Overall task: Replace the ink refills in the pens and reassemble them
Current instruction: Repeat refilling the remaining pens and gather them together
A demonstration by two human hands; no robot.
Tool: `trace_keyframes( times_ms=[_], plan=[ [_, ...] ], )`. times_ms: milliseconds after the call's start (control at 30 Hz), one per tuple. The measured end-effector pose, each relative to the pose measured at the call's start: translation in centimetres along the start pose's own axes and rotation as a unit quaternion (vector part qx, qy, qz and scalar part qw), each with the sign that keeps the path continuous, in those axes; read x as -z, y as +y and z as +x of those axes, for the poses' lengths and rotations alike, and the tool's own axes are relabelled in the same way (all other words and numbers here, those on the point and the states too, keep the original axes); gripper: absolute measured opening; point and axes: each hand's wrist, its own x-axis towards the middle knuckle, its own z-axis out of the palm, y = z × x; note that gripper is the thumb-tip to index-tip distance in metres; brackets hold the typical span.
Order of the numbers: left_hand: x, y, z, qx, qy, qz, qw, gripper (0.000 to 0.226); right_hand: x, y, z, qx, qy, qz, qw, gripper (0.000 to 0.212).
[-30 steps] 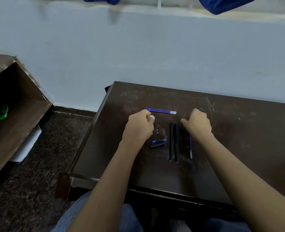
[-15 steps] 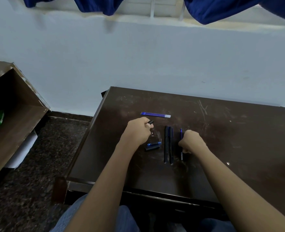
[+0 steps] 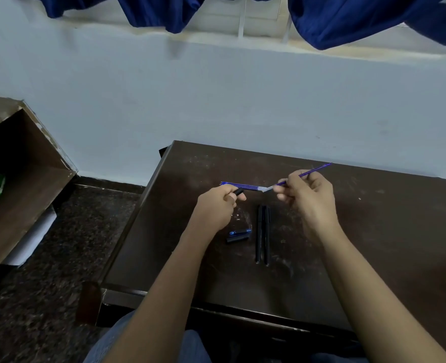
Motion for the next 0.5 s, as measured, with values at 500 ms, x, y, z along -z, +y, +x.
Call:
trace_keyframes(
  times_ms=[500],
  plan=[
    [0.2,-0.4,0.5,-0.008,-0.023,0.007,1.0,0.032,-2.0,1.7,0.3,0.08,-0.085,-0.068,0.991,0.01]
  ],
)
